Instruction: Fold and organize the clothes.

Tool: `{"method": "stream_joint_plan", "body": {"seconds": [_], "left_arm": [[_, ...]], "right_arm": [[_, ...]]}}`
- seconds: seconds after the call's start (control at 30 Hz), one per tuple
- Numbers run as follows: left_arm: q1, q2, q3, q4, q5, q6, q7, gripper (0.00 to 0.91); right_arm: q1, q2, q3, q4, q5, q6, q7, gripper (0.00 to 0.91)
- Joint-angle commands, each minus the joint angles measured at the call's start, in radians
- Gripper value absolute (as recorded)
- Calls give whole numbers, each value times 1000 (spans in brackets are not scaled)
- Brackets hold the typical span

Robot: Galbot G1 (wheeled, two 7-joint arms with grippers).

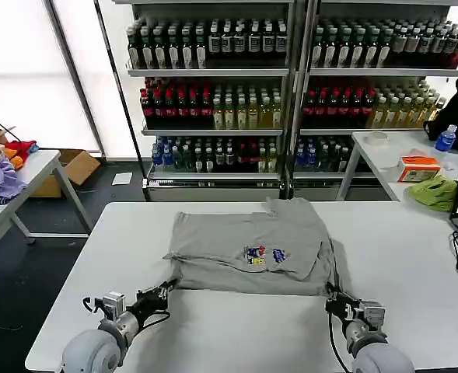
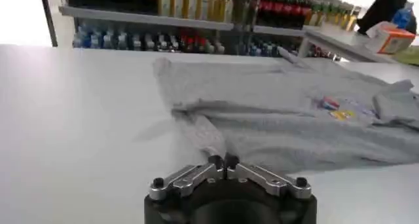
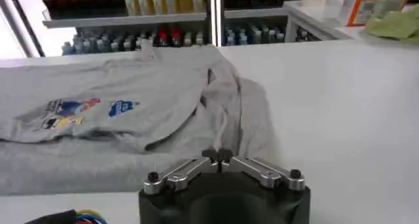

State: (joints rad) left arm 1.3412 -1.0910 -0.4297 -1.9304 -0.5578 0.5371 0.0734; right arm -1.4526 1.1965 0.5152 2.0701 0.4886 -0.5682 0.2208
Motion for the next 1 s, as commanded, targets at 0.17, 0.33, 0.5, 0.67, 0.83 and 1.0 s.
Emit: {"method": "stream_joint_plan", "body": {"seconds": [0.17, 0.33, 0.5, 0.67, 0.83, 1.0], "left_arm": [[225, 48, -134, -190, -27, 39, -18, 20], [367, 52, -233, -267, -25, 40, -12, 10], [545, 44, -320, -346, -7, 41, -8, 20], [643, 36, -364, -385, -28, 43, -17, 101], [641, 39, -365, -401, -95, 44, -16, 907], [615, 48, -380, -429, -85, 44, -17, 907]], "right_arm": [[-224, 2, 31, 158, 0, -10, -21, 0], [-347, 10, 50, 210, -29, -10, -35, 0], [-401, 16, 67, 230, -38, -10, -39, 0], [-403, 11, 66, 230, -43, -10, -45, 0], [-381, 12, 87, 267, -7, -10, -64, 907], [-322, 10, 118, 315, 35, -7, -85, 907]]}}
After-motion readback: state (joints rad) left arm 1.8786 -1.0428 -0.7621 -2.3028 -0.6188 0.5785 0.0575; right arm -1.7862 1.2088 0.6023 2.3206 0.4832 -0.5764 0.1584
